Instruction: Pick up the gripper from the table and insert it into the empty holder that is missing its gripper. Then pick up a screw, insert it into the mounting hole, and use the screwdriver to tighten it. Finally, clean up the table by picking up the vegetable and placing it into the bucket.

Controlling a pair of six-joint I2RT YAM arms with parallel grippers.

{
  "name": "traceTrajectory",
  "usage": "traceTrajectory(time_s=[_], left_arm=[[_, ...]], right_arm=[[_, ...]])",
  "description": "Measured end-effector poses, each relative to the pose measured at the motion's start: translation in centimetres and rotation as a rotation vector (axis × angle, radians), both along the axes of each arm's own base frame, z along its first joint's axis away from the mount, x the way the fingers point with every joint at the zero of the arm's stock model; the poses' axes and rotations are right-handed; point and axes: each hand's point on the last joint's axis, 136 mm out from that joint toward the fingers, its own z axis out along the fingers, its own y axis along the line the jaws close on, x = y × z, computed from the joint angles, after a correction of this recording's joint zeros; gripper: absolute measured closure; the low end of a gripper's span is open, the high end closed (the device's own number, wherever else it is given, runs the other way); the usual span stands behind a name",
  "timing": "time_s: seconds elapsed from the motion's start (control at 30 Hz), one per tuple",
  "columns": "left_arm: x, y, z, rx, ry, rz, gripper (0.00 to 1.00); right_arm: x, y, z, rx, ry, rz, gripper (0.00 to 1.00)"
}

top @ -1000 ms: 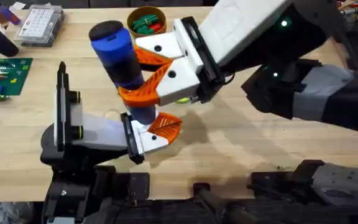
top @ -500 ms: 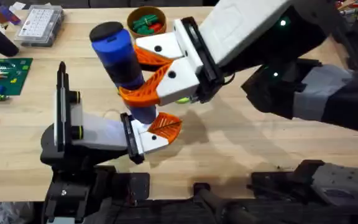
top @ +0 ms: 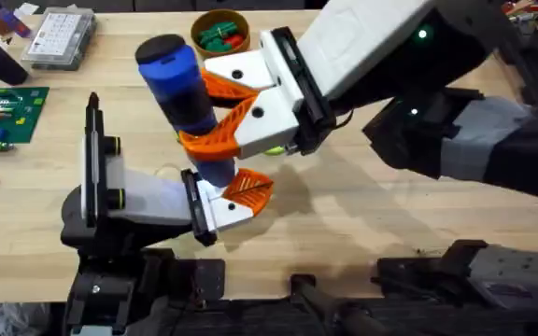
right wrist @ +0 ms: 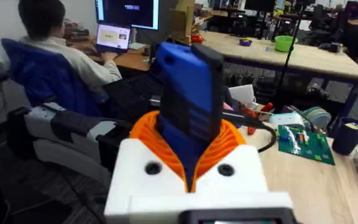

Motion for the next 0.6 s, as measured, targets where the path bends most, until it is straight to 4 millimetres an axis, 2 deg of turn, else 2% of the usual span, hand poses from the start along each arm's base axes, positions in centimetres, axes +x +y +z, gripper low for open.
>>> traceTrajectory(time_s=[0.37,0.6], left_arm=[[0.0,0.0,0.0,0.0,0.0,0.0,0.996],[0.0,0.0,0.0,0.0,0.0,0.0,0.996]], right_arm=[[-0.1,-0.1,0.3,0.017,-0.019,0.002,0.986],[-0.1,-0.4,1.9,0.061,-0.046,0.0,0.986]])
